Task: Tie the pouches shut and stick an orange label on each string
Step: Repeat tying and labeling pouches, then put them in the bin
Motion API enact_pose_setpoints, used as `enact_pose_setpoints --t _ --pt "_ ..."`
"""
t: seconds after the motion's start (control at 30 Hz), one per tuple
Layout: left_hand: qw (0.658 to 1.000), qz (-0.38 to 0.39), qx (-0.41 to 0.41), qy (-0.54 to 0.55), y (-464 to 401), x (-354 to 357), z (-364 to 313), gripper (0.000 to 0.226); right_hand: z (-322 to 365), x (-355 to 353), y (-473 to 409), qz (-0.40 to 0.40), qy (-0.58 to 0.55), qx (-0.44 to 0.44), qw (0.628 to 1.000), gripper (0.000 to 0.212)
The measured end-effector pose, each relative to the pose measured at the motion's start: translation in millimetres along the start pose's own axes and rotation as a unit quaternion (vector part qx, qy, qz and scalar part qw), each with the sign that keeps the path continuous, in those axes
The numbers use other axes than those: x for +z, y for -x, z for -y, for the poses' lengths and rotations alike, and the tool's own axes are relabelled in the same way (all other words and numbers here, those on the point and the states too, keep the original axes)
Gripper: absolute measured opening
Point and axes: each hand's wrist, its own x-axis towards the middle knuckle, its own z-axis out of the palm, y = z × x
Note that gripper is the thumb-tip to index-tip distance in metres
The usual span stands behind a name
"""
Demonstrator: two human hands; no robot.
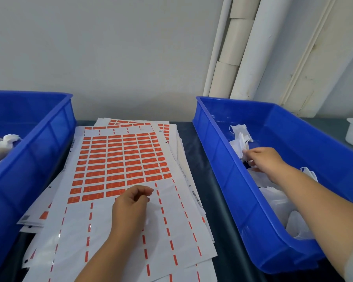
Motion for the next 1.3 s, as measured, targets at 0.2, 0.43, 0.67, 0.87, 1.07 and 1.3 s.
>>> enact_pose_setpoints --t 0.2,0.43,0.67,0.87,1.07,1.3 --pt "1.000 -0.002 -0.001 0.001 -2 0 2 0.030 5 -6 0 -0.028 -0.062 0.019 0.998 0.010" --pt "1.000 0.000 -0.004 -0.003 -3 0 2 0.031 16 -21 0 -0.112 -0.179 0.026 0.977 0.014" --pt "1.000 0.008 -0.005 0.002 -4 0 1 0.031 56 -38 28 -0.144 -0.310 -0.035 0.939 0.006" --pt "1.000 0.007 0.001 0.006 -3 -1 0 0.031 120 -41 76 -0.036 -0.393 -0.162 0.904 0.019" --pt "0.999 -0.034 -0.011 0.030 1 0 -6 0.029 167 -5 110 0.013 -0.309 -0.191 0.932 0.015" --pt "0.980 -0.017 0.034 0.195 6 -17 -54 0.024 150 87 128 0.046 -0.209 -0.098 0.972 0.032"
